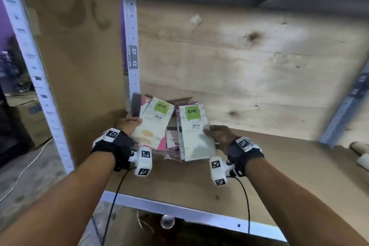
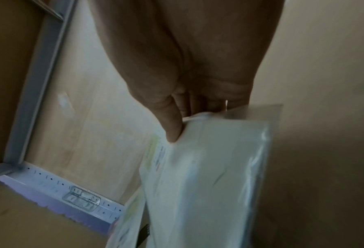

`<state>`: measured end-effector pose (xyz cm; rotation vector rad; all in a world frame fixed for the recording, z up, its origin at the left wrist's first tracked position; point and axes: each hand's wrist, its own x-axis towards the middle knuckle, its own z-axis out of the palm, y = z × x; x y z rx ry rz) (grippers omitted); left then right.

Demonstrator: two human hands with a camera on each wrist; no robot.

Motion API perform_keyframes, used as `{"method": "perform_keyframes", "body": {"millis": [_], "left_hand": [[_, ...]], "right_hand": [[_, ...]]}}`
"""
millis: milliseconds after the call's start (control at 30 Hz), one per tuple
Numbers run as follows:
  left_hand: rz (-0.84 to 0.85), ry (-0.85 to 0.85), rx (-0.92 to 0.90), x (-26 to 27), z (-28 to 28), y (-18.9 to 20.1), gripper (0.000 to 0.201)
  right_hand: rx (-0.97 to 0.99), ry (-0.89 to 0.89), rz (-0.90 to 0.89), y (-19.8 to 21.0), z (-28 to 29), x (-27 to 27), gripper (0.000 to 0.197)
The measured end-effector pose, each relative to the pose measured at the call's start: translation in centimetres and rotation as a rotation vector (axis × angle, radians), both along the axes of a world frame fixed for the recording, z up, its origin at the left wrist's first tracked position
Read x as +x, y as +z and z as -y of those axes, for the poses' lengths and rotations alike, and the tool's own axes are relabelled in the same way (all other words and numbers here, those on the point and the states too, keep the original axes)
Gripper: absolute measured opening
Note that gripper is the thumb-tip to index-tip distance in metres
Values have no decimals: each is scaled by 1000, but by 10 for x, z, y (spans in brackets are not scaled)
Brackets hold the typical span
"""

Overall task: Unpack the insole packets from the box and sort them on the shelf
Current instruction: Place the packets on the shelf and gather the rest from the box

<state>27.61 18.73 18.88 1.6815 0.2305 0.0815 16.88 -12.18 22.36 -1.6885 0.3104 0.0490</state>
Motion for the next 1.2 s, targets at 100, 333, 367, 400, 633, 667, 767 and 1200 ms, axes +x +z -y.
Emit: {"method": "perform_keyframes", "body": {"millis": [100, 333, 367, 400, 633, 667, 767, 1200], "left_hand": [[-43, 49, 97, 21, -5, -8, 33], [-111, 108, 325, 41, -12, -25, 33], [-109, 121, 328, 41, -11, -27, 32], [-112, 126, 338, 41, -11, -29, 31], [-135, -59, 526, 20, -6, -20, 45], [-122, -85, 564, 12, -4, -14, 47], [-21, -141, 741, -17, -2, 5, 44], [291, -311, 461, -204, 49, 39, 7]], "right_hand": [[2, -24, -12, -16, -16, 32, 39], [-316, -30, -38, -32, -37, 86, 31], [-372, -44, -29, -33, -38, 89, 33], [-405, -67, -17, -34, -39, 93, 36], [-598, 6, -32, -33, -45, 81, 40], [-628, 3, -19, -30, -44, 76, 37], [-592, 7, 25, -19, -43, 55, 32], [-435, 227, 157, 13, -9, -160, 5]]}}
